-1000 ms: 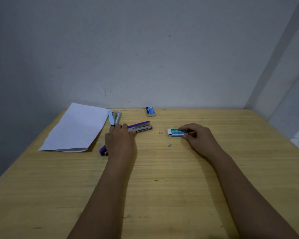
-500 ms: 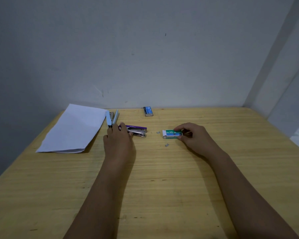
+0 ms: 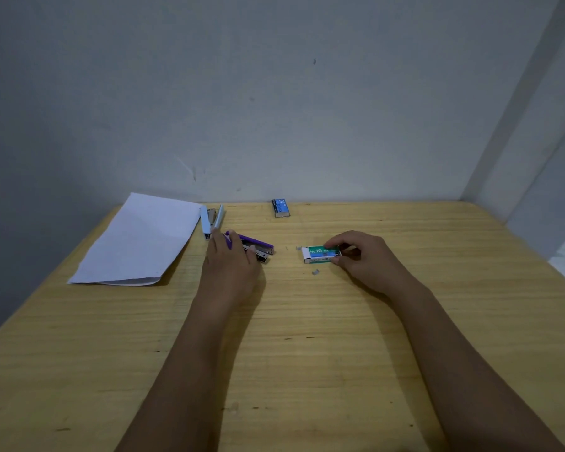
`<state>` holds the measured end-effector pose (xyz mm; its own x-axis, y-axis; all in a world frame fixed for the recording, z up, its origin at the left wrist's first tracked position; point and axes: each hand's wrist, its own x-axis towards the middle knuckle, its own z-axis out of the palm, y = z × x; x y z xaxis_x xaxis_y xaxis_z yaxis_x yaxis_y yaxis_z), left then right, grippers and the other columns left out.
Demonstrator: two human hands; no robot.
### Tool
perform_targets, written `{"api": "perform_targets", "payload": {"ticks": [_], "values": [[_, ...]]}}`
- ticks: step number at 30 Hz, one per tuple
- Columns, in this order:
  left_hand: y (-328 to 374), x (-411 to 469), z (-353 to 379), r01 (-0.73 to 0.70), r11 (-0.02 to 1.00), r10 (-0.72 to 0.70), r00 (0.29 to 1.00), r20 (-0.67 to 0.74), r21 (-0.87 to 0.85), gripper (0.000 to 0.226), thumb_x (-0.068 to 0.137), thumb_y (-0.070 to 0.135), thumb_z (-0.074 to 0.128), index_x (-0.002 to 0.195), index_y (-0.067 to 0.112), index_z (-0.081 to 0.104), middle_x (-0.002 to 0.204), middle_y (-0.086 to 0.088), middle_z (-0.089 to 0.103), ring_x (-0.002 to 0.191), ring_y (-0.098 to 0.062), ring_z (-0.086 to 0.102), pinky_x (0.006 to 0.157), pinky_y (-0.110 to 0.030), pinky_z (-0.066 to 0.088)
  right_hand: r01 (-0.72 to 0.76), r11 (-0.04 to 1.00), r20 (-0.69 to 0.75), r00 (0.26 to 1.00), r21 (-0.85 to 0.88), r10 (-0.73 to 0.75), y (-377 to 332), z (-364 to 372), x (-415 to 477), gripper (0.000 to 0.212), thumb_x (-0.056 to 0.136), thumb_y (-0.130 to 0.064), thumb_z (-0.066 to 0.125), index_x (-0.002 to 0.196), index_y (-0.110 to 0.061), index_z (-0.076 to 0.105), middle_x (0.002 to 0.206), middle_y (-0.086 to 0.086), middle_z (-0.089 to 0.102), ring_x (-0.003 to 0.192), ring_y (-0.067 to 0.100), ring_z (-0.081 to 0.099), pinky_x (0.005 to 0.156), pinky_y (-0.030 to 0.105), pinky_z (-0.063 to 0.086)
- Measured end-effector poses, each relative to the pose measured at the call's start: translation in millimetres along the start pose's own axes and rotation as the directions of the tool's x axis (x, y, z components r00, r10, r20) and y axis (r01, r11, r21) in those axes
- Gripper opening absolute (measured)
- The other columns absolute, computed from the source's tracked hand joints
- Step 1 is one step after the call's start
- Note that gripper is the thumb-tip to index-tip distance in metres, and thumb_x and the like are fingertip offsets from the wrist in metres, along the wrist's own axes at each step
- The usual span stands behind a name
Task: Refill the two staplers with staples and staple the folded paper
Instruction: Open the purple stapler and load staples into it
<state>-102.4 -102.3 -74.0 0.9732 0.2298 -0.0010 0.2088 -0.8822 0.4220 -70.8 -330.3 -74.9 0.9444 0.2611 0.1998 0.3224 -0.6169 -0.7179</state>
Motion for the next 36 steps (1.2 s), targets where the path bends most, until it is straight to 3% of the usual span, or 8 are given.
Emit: {"api": "perform_targets", "payload": {"ticks": [6,10,14,18,22,26,31,36], "values": [[18.3,-8.4,-4.0,-0.234,0.971,0.225,0.962,-0.156,-0.044,0.055,0.097,0.040,0.040,0.143,0.011,0.032,0.157,-0.006,0.017,0.146,-0.020,0.011,0.116,-0.038,0.019,0.000,1.000,0.025,1.000,-0.002,0.000,-0.1,0.2,-0.2,0.023,0.084,-0.014,0.066,0.104,-0.025,0.067,0.112,-0.004,0.063,0.105,0.009,0.055,0.085,0.022,0.049],[32.6,-15.6,5.4,-0.429,0.893,0.437,0.899,-0.035,0.132,0.052,0.094,0.043,0.045,0.141,0.022,0.036,0.149,0.006,0.036,0.136,-0.013,0.026,0.106,-0.041,0.020,0.026,0.997,0.056,0.998,0.069,-0.030,0.5,0.3,-0.4,0.023,0.082,-0.011,0.068,0.098,-0.027,0.067,0.104,-0.009,0.066,0.102,0.005,0.059,0.084,0.019,0.050],[34.5,-14.5,12.7,-0.459,0.869,0.467,0.884,0.002,0.183,0.038,0.094,0.042,0.044,0.129,0.026,0.051,0.133,0.008,0.053,0.122,-0.014,0.037,0.097,-0.040,0.024,0.029,0.995,0.082,0.996,0.094,-0.037,-0.3,-0.1,-1.6,0.024,0.082,-0.008,0.068,0.101,-0.023,0.067,0.101,-0.011,0.065,0.099,0.002,0.060,0.076,0.011,0.050],[32.3,-11.8,8.7,-0.460,0.881,0.462,0.887,0.004,0.108,0.025,0.095,0.036,0.046,0.114,0.026,0.059,0.129,0.007,0.055,0.119,-0.015,0.039,0.095,-0.036,0.024,0.007,0.996,0.080,0.997,0.084,-0.014,0.6,-3.8,-1.5,0.024,0.082,-0.009,0.068,0.101,-0.023,0.067,0.102,-0.009,0.064,0.099,0.004,0.059,0.078,0.014,0.050],[29.5,-7.0,7.7,-0.447,0.893,0.448,0.894,0.022,-0.050,0.031,0.094,0.025,0.052,0.122,0.016,0.057,0.128,-0.003,0.055,0.118,-0.018,0.040,0.093,-0.029,0.033,-0.034,0.996,0.035,0.999,0.084,0.031,6.5,-14.0,-3.6,0.022,0.082,-0.009,0.068,0.100,-0.021,0.067,0.101,-0.008,0.065,0.097,0.003,0.058,0.075,0.012,0.048],[27.5,-5.0,9.8,-0.437,0.890,0.444,0.896,0.026,-0.128,0.030,0.093,0.021,0.055,0.121,0.013,0.059,0.125,-0.005,0.055,0.117,-0.018,0.041,0.086,-0.022,0.030,-0.042,0.994,0.055,0.998,0.098,0.037,7.3,-17.4,-4.5,0.021,0.082,-0.008,0.067,0.095,-0.024,0.066,0.099,-0.007,0.066,0.099,0.006,0.059,0.070,0.010,0.048],[26.4,-2.9,11.9,-0.415,0.898,0.422,0.906,0.014,-0.148,0.037,0.091,0.024,0.057,0.127,0.016,0.055,0.128,-0.002,0.053,0.119,-0.016,0.041,0.089,-0.023,0.034,-0.012,1.000,0.006,1.000,0.021,0.012,0.9,-14.0,-3.5,0.018,0.083,-0.014,0.066,0.095,-0.027,0.065,0.109,-0.008,0.061,0.108,0.008,0.052,0.077,0.014,0.043],[28.5,-5.7,9.2,-0.428,0.884,0.434,0.901,-0.012,-0.191,0.037,0.088,0.021,0.062,0.125,0.015,0.056,0.125,-0.002,0.057,0.113,-0.015,0.050,0.094,-0.028,0.044,0.113,0.977,-0.044,0.991,-0.180,-0.123,-22.0,5.4,0.1,0.011,0.085,-0.025,0.062,0.083,-0.036,0.061,0.101,-0.015,0.053,0.101,0.006,0.045,0.090,0.030,0.040]]}}
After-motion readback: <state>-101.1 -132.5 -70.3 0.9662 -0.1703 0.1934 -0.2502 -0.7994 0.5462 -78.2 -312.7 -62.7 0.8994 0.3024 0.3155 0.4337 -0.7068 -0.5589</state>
